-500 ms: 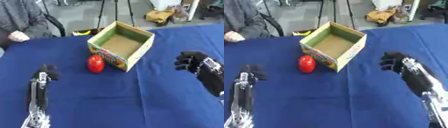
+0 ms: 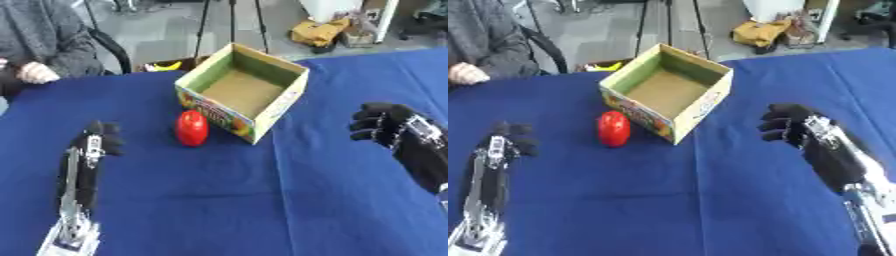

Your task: Pick up objects on the table and place them in the box.

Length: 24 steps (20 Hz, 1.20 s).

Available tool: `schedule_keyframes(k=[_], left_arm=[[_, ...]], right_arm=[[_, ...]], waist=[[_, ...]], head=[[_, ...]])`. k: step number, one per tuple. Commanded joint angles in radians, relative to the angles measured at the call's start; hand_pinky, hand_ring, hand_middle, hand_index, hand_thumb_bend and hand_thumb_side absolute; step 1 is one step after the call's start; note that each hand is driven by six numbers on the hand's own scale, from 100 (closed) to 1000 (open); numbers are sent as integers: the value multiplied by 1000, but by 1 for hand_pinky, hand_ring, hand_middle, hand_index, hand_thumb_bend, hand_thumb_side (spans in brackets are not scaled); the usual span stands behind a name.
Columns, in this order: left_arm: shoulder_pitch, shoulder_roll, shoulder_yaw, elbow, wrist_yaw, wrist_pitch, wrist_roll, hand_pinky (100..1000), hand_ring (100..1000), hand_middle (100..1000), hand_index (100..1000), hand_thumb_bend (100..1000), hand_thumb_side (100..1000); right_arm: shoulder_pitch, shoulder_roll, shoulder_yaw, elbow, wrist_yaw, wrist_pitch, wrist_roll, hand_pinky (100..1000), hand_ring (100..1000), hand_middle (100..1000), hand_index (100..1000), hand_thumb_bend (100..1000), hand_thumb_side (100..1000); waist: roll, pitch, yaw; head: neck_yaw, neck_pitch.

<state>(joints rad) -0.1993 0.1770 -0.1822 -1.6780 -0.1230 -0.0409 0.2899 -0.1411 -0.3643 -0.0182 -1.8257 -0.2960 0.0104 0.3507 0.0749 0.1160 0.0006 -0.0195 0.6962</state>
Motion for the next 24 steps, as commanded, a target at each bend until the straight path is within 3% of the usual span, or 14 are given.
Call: schedule_keyframes(k=[1,6,13,19,24], left_arm=[[-29,28,11,-11,-44,59,-61,521,567,606,677,617,848],[-92,52,13,8,-149,182,-220,514,582,614,690,750,720],[-235,76,-20,32,-382,358,-366,495,579,619,712,794,626],[-348,60,-46,112,-590,433,-447,493,585,630,726,800,608],[-430,25,-61,236,-735,456,-489,478,583,639,739,806,592]], right_arm=[[-9,-11,-7,-20,-6,0,-1,723,737,710,813,100,773],[-9,-11,-6,-20,-6,-1,-1,723,738,711,813,100,774],[-9,-11,-3,-20,-6,-1,3,722,737,711,813,100,775],[-9,-9,0,-20,-5,0,6,722,737,711,813,100,776],[-8,-8,2,-19,-4,0,8,722,737,711,813,100,777]], waist=[[-4,-13,-1],[-5,-14,-4],[-7,-13,-12],[-6,-13,-23],[-8,-15,-29]], head=[[-2,-9],[-3,-11],[-2,-14],[-2,-16],[-4,-16]])
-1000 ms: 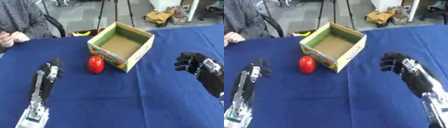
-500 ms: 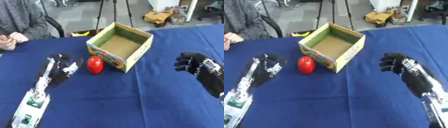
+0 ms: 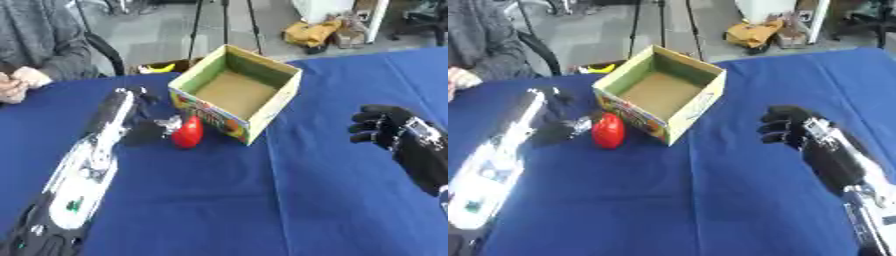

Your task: Pick up objects on the table and place them in the box.

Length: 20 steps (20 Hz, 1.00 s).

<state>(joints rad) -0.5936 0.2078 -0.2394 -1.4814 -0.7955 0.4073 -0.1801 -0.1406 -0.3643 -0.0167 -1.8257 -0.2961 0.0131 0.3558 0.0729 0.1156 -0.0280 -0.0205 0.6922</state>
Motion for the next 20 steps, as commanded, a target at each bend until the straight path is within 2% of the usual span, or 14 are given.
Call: schedule_keyframes(k=[1,9,14,20], left_arm=[[-49,-15,-4,66,-86,10,-25,477,583,639,740,808,585],[-141,-72,-2,246,-205,5,-36,470,584,650,750,817,557],[-168,-95,4,297,-264,11,-17,467,580,649,751,806,548],[-184,-100,9,351,-333,19,-50,466,582,655,762,802,539]], right_arm=[[-9,-8,2,-19,-4,-3,4,722,737,711,813,100,777],[-9,-5,7,-18,-3,-2,10,722,737,711,813,100,780],[-10,-4,9,-18,-2,-2,13,721,737,711,813,100,781],[-11,-3,9,-18,-1,-2,14,721,737,711,813,100,780]], waist=[[-6,-14,-2],[-10,-14,-9],[-10,-11,-15],[-8,-10,-27]], head=[[-3,-13],[-2,-16],[1,-18],[4,-21]])
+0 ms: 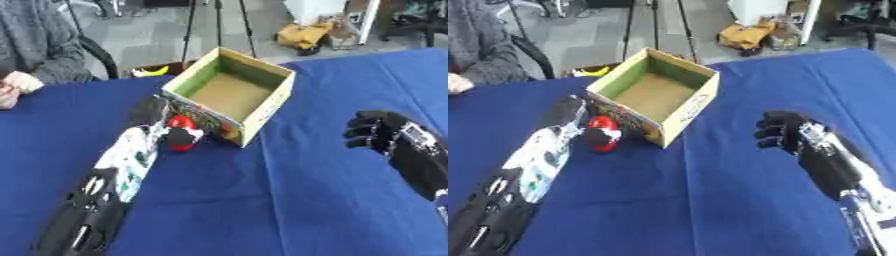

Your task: Pick up objects on the table and place them in the box.

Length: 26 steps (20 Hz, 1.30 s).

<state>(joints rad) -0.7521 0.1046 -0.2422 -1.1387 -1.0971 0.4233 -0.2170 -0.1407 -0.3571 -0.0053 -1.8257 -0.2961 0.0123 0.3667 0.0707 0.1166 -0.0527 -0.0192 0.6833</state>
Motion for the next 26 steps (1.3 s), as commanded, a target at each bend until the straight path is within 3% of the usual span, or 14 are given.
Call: schedule_keyframes(k=[1,11,19,21,23,25,26], left_arm=[[-26,2,13,17,-45,5,-19,462,580,654,763,797,536],[-21,2,31,65,-92,20,-41,432,555,640,763,737,504],[-9,-3,29,89,-61,12,-39,369,466,587,754,632,459],[-6,-4,27,92,-53,11,-35,361,459,583,751,587,441],[-3,-5,25,94,-44,9,-29,338,434,575,744,458,396],[-1,-5,24,95,-36,6,-20,332,428,572,743,411,381],[1,-5,25,94,-30,5,-15,320,415,564,737,274,344]], right_arm=[[-11,-10,-3,-17,-1,-1,3,721,737,711,813,100,780],[-12,-10,-4,-16,-2,0,3,720,737,711,813,100,779],[-12,-10,-5,-16,1,-1,2,720,736,711,813,100,779],[-12,-9,-5,-16,1,-1,2,720,736,711,813,100,779],[-12,-9,-6,-16,1,-1,2,719,736,711,813,100,778],[-12,-9,-7,-16,1,-1,2,719,736,711,813,100,778],[-12,-9,-7,-15,1,-1,2,719,736,711,813,100,778]], waist=[[-6,-11,-3],[-5,-12,-3],[-5,-10,-3],[-5,-10,-3],[-5,-10,-4],[-5,-10,-4],[-5,-9,-4]], head=[[2,-13],[5,-16],[1,-17],[1,-18],[0,-19],[0,-20],[0,-20]])
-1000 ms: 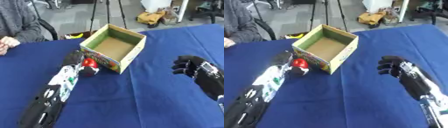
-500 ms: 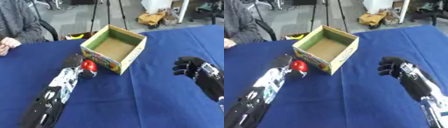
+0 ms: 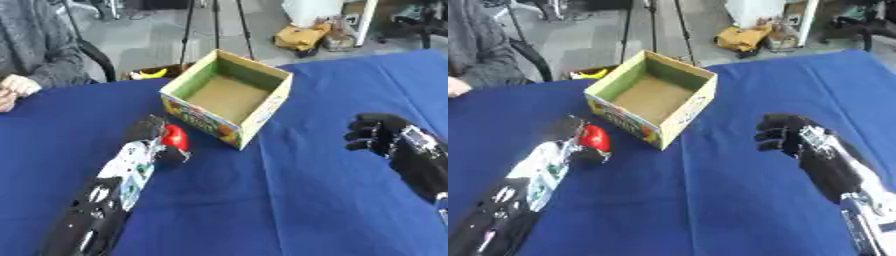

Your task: Pick up objects on the table and place them in the box.

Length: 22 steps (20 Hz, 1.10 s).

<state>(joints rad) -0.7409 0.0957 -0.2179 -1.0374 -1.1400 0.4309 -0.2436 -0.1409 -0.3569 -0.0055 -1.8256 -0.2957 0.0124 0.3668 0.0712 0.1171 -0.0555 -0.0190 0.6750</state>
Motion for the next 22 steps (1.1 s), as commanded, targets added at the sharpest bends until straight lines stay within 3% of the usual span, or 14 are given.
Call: schedule_keyframes(k=[1,4,14,18,22], left_arm=[[-10,5,3,-9,20,-4,18,314,408,558,733,208,332],[-12,15,9,-28,53,0,32,301,392,545,725,100,317],[-122,122,2,-148,93,10,-37,299,384,538,724,100,329],[-179,111,15,-94,83,16,-39,298,382,535,721,100,331],[-220,68,43,-1,85,18,25,305,389,537,721,100,336]], right_arm=[[-12,-9,-7,-15,1,-1,1,719,736,711,813,100,778],[-11,-10,-8,-15,1,-2,1,719,736,712,813,100,777],[-10,-13,-3,-14,0,-1,6,718,736,712,813,100,777],[-19,-17,9,-15,2,0,18,719,736,712,813,100,780],[-36,-24,27,-16,8,3,37,720,737,714,814,100,788]], waist=[[-5,-10,-1],[-5,-11,-1],[-1,-16,-11],[6,-11,-42],[26,1,-95]], head=[[0,-12],[-1,-12],[10,-15],[35,-23],[66,-36]])
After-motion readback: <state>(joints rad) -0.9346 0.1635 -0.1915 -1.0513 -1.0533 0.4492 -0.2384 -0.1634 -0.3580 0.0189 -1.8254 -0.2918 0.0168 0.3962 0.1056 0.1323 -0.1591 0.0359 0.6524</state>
